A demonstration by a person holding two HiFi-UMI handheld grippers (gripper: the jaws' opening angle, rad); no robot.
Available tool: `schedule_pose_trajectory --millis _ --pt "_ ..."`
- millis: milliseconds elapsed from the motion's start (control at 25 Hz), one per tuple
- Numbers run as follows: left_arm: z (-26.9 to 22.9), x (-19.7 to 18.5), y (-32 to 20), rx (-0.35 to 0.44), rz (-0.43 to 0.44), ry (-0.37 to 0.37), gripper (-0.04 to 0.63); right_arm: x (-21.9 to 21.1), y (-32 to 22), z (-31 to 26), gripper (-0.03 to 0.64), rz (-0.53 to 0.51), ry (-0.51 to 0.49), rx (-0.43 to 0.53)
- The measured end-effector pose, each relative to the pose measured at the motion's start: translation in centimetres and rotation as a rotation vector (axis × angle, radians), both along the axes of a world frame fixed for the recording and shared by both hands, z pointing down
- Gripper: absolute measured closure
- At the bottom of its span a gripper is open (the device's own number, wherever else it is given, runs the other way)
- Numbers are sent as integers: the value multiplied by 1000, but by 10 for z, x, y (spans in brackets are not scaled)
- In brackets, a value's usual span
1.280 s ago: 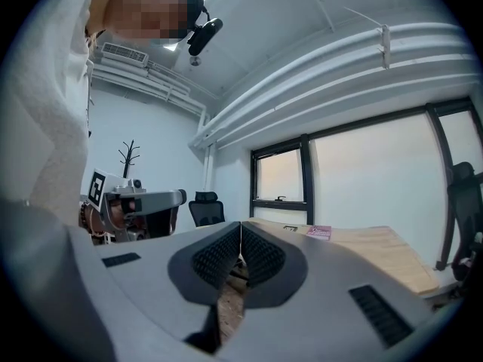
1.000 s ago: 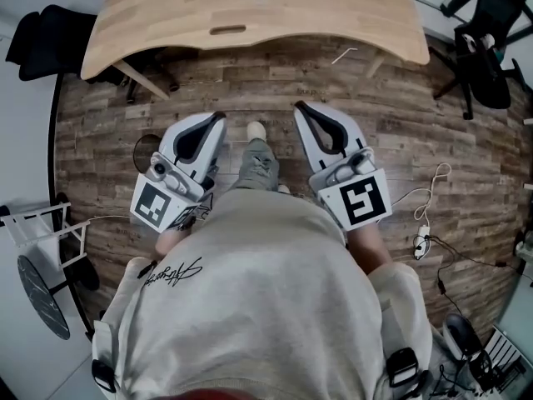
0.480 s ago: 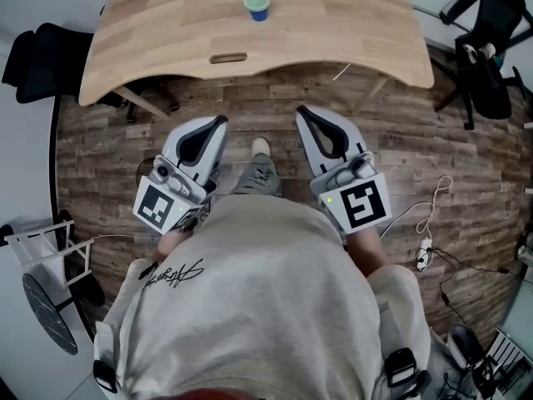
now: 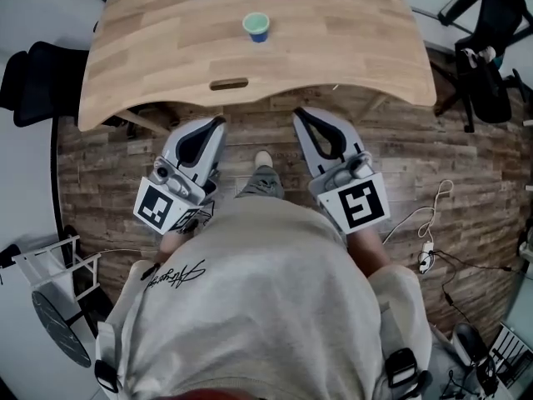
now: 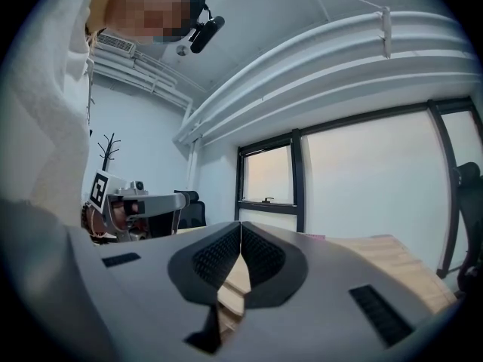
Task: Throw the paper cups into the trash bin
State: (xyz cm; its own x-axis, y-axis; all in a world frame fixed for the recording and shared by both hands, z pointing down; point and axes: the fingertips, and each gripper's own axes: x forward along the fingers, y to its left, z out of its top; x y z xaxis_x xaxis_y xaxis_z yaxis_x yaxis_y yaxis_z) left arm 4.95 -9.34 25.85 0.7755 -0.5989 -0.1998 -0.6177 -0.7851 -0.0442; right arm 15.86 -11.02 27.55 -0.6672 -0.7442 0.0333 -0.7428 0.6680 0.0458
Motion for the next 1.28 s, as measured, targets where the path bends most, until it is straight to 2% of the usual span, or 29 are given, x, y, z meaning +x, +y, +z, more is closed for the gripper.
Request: schedule_pose_trajectory --millis 320,880,1280 --pt "-8 -7 -57 4 32 -7 592 -6 -53 -6 606 39 -10 -3" --pt "-9 -39 -142 -2 46 -12 592 -43 -143 -5 606 26 -21 -1" --pt "-3 -45 -181 -16 55 -15 592 -53 -179 -1 606 28 -25 -27"
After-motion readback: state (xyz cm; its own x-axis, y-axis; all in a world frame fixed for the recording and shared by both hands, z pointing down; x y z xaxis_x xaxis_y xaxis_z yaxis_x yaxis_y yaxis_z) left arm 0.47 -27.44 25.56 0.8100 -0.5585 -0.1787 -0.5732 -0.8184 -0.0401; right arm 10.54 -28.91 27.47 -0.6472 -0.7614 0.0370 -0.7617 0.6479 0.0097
